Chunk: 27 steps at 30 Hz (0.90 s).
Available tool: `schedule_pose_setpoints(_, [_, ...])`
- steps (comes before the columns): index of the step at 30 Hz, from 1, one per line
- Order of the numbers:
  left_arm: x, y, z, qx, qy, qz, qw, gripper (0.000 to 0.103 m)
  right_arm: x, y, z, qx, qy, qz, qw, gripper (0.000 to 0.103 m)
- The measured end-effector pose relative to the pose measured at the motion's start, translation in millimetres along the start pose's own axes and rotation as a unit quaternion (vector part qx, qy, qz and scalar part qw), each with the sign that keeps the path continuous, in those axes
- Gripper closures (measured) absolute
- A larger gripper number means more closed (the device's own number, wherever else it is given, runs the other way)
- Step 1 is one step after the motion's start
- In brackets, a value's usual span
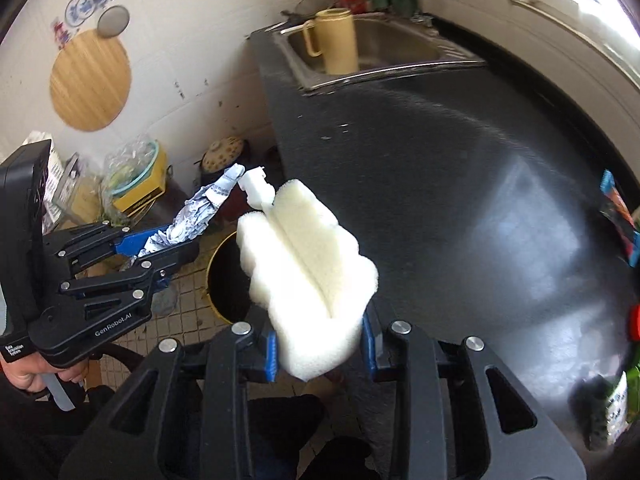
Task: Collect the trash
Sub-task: 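Carry foil and white foam to the bin and release both inside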
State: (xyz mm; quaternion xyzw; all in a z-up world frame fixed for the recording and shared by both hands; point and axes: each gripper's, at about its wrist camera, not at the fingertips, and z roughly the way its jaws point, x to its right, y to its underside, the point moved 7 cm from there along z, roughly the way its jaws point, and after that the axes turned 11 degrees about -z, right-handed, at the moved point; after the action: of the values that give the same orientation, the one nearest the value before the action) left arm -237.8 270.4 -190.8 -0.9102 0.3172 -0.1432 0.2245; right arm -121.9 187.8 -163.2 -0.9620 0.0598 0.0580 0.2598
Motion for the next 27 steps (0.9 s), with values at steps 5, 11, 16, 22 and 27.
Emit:
schedule_pose_setpoints(5, [-71, 24, 27, -0.025, -0.034, -0.058, 0.9974, 0.074, -46, -22, 58, -0.033, -0.029, -0.022, 0.999, 0.072])
schedule_pose_setpoints(11, [-129, 47, 76, -0.06, -0.048, -0.118, 0.99, 0.074, -72, -32, 131, -0.085, -0.039, -0.024, 0.995, 0.072])
schedule_pose_setpoints(16, [-144, 58, 108, -0.083, -0.051, -0.139, 0.9856, 0.074, -85, -37, 182, -0.124, -0.038, -0.032, 0.991, 0.071])
schedule_pose_setpoints(22, [-153, 59, 131, -0.095, -0.049, -0.151, 0.9828, 0.074, -88, -45, 208, -0.141, -0.038, -0.037, 0.989, 0.07])
schedule_pose_setpoints(27, [-156, 58, 141, -0.104, -0.036, -0.159, 0.9812, 0.069, -88, -51, 211, -0.143, -0.042, -0.038, 0.988, 0.05])
